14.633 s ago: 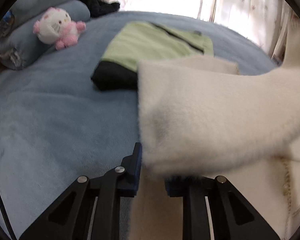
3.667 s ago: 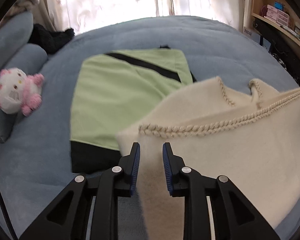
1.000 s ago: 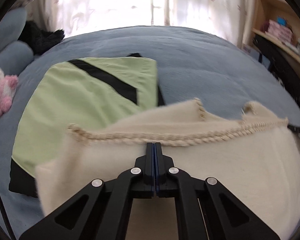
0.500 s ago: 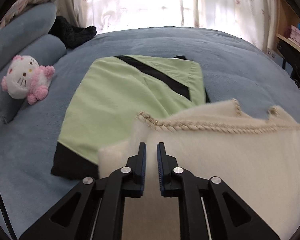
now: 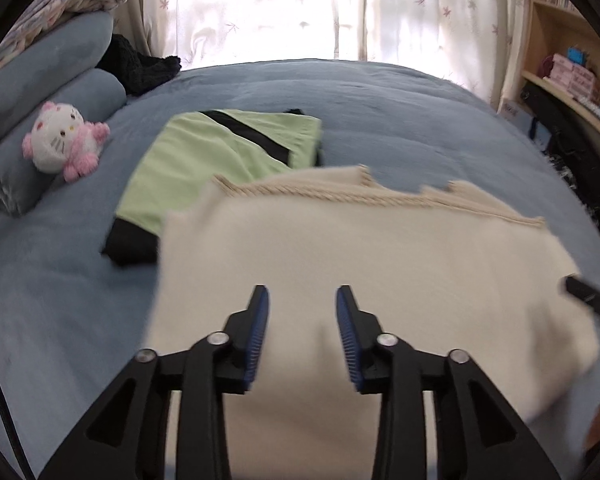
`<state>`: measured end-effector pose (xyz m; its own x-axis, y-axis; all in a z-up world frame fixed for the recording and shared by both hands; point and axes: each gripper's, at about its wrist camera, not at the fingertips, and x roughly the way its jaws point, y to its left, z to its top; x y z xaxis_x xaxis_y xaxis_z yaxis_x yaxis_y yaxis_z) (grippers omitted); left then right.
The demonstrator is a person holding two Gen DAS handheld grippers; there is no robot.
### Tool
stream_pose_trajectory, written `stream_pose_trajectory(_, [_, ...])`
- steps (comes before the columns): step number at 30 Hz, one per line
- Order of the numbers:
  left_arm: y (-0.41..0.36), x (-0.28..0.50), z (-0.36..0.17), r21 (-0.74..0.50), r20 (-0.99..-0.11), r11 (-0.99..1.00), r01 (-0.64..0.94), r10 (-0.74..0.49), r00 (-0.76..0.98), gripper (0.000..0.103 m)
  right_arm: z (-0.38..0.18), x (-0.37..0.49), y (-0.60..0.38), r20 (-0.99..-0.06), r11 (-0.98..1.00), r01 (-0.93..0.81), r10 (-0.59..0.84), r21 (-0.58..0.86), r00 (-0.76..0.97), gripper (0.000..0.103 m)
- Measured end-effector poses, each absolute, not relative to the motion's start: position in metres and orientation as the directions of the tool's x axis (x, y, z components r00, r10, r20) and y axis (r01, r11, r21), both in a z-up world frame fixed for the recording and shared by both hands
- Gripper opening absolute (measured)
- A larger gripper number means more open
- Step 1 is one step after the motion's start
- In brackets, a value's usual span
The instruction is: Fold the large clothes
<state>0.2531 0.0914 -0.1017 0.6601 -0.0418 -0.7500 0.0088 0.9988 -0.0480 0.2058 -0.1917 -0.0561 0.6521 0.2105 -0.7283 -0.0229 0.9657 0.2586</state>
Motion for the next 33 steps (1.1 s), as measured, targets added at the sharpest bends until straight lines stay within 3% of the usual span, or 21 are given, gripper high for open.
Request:
stream_pose_trajectory(5, [0.071,0.211,-0.130,-0.136,-0.774,0.991,0.006,-0.110,0.623,0.038,-0.084,0.178,-0.144,-0.763,0.961,-0.096,0.266,0.261,0.588,0.025])
stream_pose_trajectory(10, [0.084,0.195,-0.171,-0.107,-0.821,0.993,-0.042,-0.064,0.567,0.038,-0.106,0.159,-0.155,-0.792,0.979,-0.069,0.194,0.190,0.579,0.025])
stream_pose_trajectory(15, [0.126,0.183,-0.172,-0.109,-0.811,0.987,-0.116,-0.021,0.584,0.036,-0.113,0.142,-0.211,-0.812,0.994,0.049,0.048,0.094,0.582,0.025])
stream_pose_trajectory(19, [0.154,0.177,-0.174,-0.167,-0.812,0.971,-0.172,-0.036,0.582,0.026,-0.116,0.126,-0.273,-0.819,0.977,0.211,-0.090,0.039,0.566,0.025])
stream_pose_trajectory(23, [0.166,0.174,-0.176,-0.217,-0.808,0.956,-0.199,-0.061,0.586,0.025,-0.118,0.112,-0.301,-0.822,0.958,0.267,-0.067,0.106,0.566,0.025])
stream_pose_trajectory(28, [0.165,0.181,-0.177,-0.194,-0.812,0.960,-0.201,-0.042,0.582,0.025,-0.121,0.115,-0.282,-0.820,0.965,0.262,-0.169,-0.025,0.547,0.026])
stream_pose_trajectory(33, [0.166,0.182,-0.177,-0.188,-0.811,0.960,-0.206,-0.034,0.584,0.025,-0.123,0.119,-0.283,-0.829,0.959,0.282,-0.176,-0.023,0.530,0.027])
